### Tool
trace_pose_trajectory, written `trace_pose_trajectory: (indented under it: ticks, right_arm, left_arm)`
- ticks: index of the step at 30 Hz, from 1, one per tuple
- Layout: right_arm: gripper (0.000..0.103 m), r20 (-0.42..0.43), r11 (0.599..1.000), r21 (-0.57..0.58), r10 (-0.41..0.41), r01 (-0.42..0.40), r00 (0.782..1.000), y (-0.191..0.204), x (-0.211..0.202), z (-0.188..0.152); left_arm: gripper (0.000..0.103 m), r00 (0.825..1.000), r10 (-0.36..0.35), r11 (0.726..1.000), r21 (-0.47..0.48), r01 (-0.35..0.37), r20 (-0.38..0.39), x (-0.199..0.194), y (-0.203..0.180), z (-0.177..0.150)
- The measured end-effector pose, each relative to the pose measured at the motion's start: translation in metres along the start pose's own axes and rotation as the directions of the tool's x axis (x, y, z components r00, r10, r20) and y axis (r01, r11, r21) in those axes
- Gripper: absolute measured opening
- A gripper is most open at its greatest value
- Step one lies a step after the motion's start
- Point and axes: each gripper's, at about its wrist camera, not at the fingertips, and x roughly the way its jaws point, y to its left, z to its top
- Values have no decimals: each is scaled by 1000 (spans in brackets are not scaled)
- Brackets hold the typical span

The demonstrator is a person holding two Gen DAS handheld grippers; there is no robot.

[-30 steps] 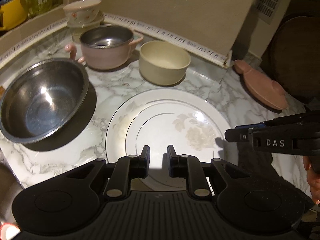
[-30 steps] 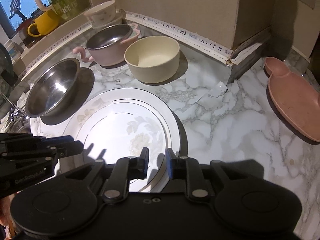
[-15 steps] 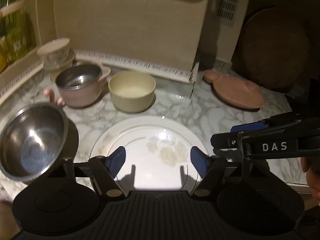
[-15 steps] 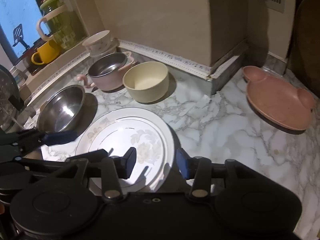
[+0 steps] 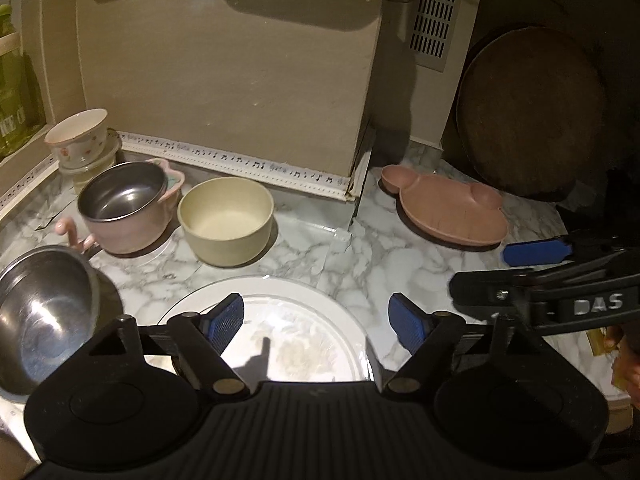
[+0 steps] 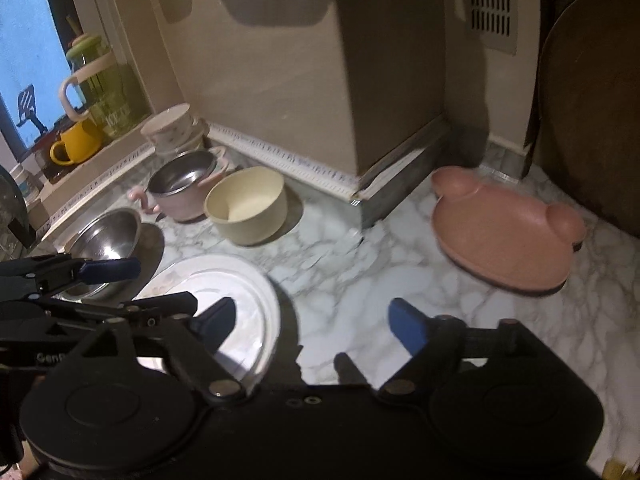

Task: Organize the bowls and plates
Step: 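Move both grippers to the pink bear-shaped plate and close on its rim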

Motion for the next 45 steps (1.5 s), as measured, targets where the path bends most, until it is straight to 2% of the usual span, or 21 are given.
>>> trace_pose_trajectory:
  ticks: [3, 4, 5, 16, 19, 23, 27, 33, 39, 41, 45]
  right_arm:
    - [97, 21, 1000, 1, -7, 7, 1000, -25, -2, 6]
    - [98, 27, 1000, 1, -15, 15, 1000, -33, -2, 7]
    - [99, 31, 1000, 2, -20, 20, 999, -42, -2, 8]
    - [100, 43, 977, 136, -168, 161, 985, -155, 11, 25]
    - [100, 34, 965, 171, -208, 199, 978, -182, 17, 27]
    - [99, -2, 949, 226, -226, 221, 974, -213, 31, 26]
    - [94, -53, 934, 272, -224, 230, 973, -235, 51, 25]
    - [82, -113, 930, 272, -223, 246, 968, -251, 80, 27]
    - [75, -144, 926, 288, -210, 244, 967, -266, 98, 27]
    - [72, -153, 927, 286, -205, 241, 967, -268, 102, 27]
    - [64, -168, 925, 297, -195, 238, 966, -272, 107, 27]
  left_arm:
    - [87, 1000, -12, 1000, -25, 12, -4, 12, -11, 9]
    - [100, 1000, -12, 1000, -26, 12, -4, 17, -17, 12]
    - [103, 1000, -7, 1000, -25, 7, -2, 22, -22, 15]
    - [103, 999, -37, 999, 4, 37, -31, 93, -83, 61]
    - [103, 998, -57, 998, 8, 57, -40, 116, -99, 72]
    - [103, 996, -49, 999, 13, 50, -73, 151, -114, 83]
    - [103, 995, -31, 999, 34, 34, -94, 181, -125, 91]
    - [103, 990, -28, 1000, -3, 28, -141, 223, -128, 102]
    - [102, 986, -23, 999, 25, 27, -164, 251, -135, 105]
    - [92, 985, -24, 999, 27, 29, -173, 258, -135, 106]
    - [83, 980, -31, 999, 16, 35, -197, 267, -135, 105]
